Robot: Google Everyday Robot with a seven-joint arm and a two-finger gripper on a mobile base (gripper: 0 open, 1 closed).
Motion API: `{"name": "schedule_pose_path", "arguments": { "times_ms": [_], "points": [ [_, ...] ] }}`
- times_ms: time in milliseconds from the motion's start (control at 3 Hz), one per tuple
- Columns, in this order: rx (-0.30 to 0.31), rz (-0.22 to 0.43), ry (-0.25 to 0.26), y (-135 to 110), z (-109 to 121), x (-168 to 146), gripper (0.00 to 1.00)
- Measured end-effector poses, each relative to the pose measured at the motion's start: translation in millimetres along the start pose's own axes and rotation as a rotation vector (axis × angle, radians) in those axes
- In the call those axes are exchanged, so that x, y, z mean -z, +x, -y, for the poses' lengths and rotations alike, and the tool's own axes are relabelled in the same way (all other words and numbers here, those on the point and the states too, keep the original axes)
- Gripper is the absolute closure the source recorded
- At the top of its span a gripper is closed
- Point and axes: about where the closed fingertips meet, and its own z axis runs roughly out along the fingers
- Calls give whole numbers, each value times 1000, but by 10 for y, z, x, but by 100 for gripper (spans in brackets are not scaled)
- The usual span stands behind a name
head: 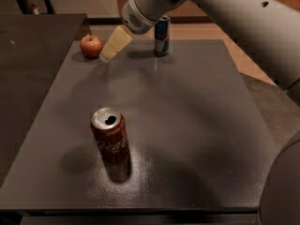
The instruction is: Move apple near coke can
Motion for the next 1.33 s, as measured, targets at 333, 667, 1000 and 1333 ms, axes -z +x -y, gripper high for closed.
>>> {"name": "schedule_pose_path", "arguments": {
  "times_ms": [333,667,1000,1333],
  "points": [
    [-26,63,-10,-208,-86,-379,0],
    [-26,63,-10,-208,-87,-380,0],
    [-58,71,30,-247,-68,-458,0],
    [-118,92,99,-277,41,-664,0]
  ]
}}
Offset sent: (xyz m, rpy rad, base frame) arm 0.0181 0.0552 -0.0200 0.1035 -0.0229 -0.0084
